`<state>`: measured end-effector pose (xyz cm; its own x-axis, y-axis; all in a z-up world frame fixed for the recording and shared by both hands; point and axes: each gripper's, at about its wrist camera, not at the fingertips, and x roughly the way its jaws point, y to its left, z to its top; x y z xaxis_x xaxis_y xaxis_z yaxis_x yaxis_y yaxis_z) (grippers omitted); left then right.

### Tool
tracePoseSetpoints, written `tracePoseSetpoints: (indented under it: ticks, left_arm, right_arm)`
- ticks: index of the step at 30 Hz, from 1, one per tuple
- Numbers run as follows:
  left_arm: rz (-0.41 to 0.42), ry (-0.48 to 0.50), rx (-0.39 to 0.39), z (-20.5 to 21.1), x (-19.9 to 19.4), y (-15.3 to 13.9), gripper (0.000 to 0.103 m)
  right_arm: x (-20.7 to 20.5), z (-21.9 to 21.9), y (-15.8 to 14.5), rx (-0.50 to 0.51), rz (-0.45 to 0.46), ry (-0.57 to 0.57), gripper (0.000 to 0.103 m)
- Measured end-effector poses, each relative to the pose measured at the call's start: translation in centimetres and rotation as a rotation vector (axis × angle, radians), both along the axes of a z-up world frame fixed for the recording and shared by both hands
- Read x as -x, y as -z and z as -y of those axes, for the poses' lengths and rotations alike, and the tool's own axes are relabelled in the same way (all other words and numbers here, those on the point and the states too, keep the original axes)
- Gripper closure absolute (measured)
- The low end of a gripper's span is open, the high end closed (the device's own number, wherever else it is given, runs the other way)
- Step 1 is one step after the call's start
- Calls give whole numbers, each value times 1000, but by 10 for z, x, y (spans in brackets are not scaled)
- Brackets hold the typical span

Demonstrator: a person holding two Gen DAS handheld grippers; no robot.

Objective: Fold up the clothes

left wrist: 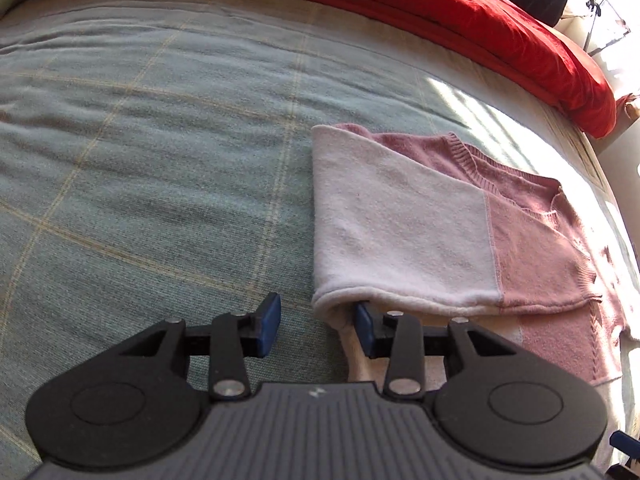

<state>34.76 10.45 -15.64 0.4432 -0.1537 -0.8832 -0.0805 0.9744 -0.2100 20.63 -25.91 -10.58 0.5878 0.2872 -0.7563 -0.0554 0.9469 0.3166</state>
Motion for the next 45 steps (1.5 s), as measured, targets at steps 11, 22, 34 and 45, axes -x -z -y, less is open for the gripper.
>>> tracePoseSetpoints:
  ticks: [11,22,34,45]
  left_arm:
    - [23,31,-30,3,2,6,55]
    - [27,28,-16,2,1,9,54]
    - [23,17,-2,0,-1,11,53]
    - [16,117,-71,-2,13,-23,54]
  right_arm:
    - [-104,61,22,-250,-52,72,31]
    - [-159,101,85,-563,-84,320,41]
    - [-155,90,63,-320,-19,280,95]
    - [-133,93,37,-150,-55,303,84]
